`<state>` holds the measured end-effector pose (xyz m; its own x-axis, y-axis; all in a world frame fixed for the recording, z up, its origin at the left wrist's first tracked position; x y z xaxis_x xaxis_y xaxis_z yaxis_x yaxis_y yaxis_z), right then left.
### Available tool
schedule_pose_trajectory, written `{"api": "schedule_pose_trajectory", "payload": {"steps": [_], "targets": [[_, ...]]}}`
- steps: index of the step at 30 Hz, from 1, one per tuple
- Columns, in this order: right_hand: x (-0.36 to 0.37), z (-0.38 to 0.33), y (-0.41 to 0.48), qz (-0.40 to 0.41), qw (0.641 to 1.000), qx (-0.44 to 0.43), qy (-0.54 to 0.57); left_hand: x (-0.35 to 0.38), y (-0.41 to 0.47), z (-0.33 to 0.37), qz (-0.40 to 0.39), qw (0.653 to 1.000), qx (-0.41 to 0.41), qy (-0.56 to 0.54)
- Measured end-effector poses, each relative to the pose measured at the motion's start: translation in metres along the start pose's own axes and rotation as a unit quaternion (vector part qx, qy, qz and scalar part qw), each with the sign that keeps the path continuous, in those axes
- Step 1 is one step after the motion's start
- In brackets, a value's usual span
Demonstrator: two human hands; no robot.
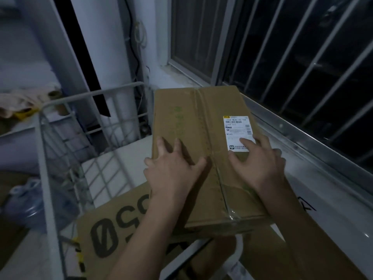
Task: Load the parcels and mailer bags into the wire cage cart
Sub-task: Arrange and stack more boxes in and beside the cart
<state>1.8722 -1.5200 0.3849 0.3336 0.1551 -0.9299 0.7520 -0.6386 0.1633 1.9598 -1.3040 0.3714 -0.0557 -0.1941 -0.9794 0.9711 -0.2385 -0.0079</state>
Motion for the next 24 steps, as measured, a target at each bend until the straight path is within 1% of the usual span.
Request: {"api": "schedule_pose_trajectory", "payload": {"steps": [2, 8, 14, 19, 24], "targets": [[0.009, 0.003, 0.02, -0.007, 1.0, -0.022, 0.016, 0.006, 0.009, 0.008, -0.002, 1.0, -0.018, 0.007], [0.039, 0.01, 0.07, -0.026, 0.995, -0.072, 0.059, 0.04, 0.03, 0.017, -0.071, 0.994, -0.067, -0.046], [0.081, 0.027, 0.1, -0.064, 0.992, -0.087, 0.069, 0.073, 0.041, 0.031, -0.099, 0.992, -0.073, -0.02], [0.1, 0.031, 0.117, -0.072, 0.991, -0.109, 0.042, 0.111, 0.052, 0.027, -0.136, 0.985, -0.076, -0.071], [0.135, 0.043, 0.127, -0.11, 0.987, -0.109, 0.05, 0.134, 0.057, 0.031, -0.17, 0.976, -0.09, -0.104]]}}
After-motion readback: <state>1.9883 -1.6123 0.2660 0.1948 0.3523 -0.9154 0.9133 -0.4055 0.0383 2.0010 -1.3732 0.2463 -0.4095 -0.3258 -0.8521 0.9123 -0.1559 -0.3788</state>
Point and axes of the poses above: each hand's wrist, its own y-axis towards the middle knuckle, its own x-axis out of the palm, z = x × y, the point moved 8 cm from there along y, towards the middle knuckle, and after that the axes turned 7 degrees about y, right-handed, at the moved point
